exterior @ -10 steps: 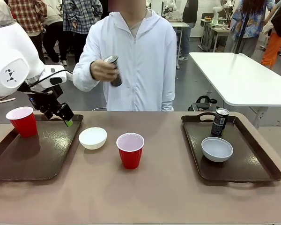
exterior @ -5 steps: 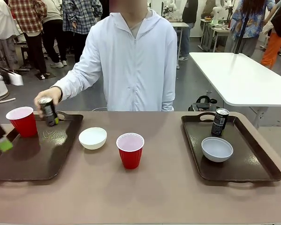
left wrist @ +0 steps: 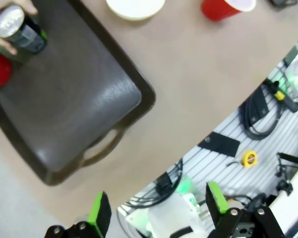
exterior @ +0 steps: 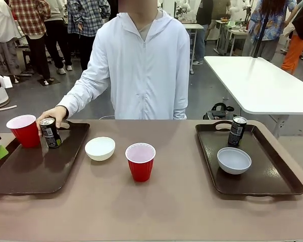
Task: Prepare tableware on both trays.
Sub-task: Pick up a Picnic Bowl from the table and place it on a Handle tray.
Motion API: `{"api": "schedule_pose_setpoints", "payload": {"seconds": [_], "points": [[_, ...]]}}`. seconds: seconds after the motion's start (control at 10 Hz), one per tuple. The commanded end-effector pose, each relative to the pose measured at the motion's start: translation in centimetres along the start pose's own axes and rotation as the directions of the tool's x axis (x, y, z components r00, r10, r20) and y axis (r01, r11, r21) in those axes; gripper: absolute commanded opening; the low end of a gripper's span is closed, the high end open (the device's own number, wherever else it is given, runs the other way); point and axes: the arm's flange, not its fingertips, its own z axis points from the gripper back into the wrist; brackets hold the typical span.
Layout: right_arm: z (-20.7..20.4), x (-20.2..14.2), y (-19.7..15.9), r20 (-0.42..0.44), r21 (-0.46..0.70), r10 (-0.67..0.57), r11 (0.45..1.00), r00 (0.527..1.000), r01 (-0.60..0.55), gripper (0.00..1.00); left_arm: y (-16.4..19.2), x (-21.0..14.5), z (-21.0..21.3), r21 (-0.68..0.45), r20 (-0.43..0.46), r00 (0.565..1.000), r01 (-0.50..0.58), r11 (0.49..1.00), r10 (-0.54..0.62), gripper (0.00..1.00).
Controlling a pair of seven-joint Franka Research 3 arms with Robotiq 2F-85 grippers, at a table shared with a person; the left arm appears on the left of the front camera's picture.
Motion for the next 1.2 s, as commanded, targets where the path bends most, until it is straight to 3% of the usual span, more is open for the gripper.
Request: {"api": "schedule_pose_setpoints", "payload": {"seconds": [0.0,0.5,0.7,0.9,1.0,1.1], "points": [[0.0,-0.4,0.0,-0.005,-0.001,-0.003,1.000,1.000,0.003,0.93,-0.4,-0.7,0.5,-0.007,-0.003,1.000,0.008,1.000,-0.009,1.00],[0.0,-0.4,0.0,-0.005,-0.001,-0.003,1.000,1.000,0.003,0.93,-0.4,-0.4,0.4,-0.001,-0.001,1.000,0.006,1.000,-0.006,1.00],[0.0,-0.4,0.0,-0.005,-0.001,-0.003,1.000,1.000,0.003,0.93,-3.5,5.9,-3.0,0.149,-0.087,0.991,-0.092,0.985,0.106,1.00],[0.0,-0.4,0.0,-0.005,-0.001,-0.003,1.000,1.000,0.003,0.93,-4.5,10.7,-5.4,0.244,-0.123,0.984,-0.098,0.965,0.131,1.00],[0.0,-0.4,0.0,-0.005,-0.001,-0.003,1.000,1.000,0.003,0.93,-4.9,12.7,-5.9,0.283,-0.087,0.982,-0.138,0.949,0.169,1.00],[0.0,-0.4,0.0,-0.005,-0.001,-0.003,1.000,1.000,0.003,0.93,-4.8,14.7,-5.8,0.310,0.003,0.976,-0.206,0.928,0.216,1.00]]}}
